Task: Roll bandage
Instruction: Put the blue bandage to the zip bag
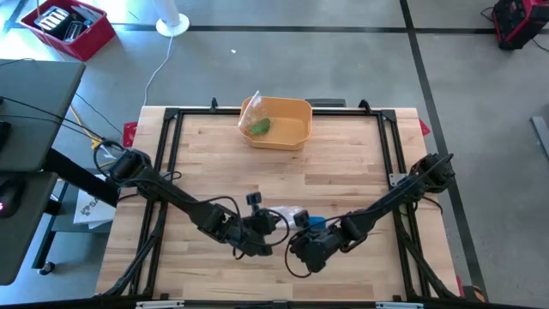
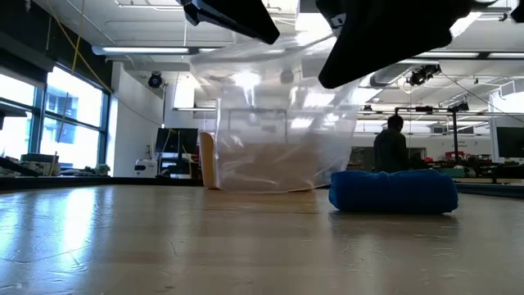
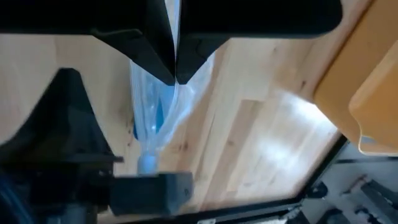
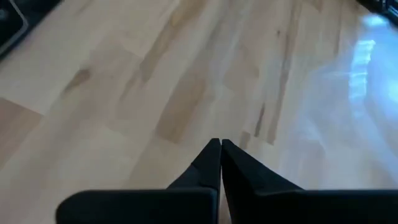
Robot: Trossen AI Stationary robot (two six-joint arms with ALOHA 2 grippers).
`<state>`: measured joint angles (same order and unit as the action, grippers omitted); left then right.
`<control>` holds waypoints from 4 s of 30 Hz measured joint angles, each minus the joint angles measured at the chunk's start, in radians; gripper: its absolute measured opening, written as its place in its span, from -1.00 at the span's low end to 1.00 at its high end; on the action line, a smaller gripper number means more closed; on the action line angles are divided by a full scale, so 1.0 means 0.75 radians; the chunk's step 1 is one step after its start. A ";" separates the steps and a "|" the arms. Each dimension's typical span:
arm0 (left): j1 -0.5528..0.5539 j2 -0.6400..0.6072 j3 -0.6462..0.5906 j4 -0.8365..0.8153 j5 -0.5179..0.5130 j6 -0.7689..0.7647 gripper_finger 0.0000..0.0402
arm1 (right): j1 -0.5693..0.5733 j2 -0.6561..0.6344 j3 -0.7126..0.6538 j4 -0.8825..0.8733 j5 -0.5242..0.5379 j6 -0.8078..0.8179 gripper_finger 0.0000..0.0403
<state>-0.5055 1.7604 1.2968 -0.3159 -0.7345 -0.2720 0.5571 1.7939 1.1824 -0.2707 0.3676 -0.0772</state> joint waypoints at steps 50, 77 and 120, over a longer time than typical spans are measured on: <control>-0.305 -0.012 -0.202 0.163 0.205 0.151 -0.68 | -0.034 0.316 -0.002 0.365 0.134 0.094 -0.94; -0.171 -0.007 -0.202 0.065 0.174 0.183 -0.52 | -0.038 0.135 0.001 0.402 -0.058 0.464 -1.00; -0.121 -0.008 -0.230 0.337 0.332 -0.704 -1.00 | 0.154 0.211 0.001 0.577 0.462 -0.387 -0.25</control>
<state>-0.5961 1.7542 1.1244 -0.0635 -0.4854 -0.8000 0.6723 1.9518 1.1831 0.1624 0.7143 -0.3673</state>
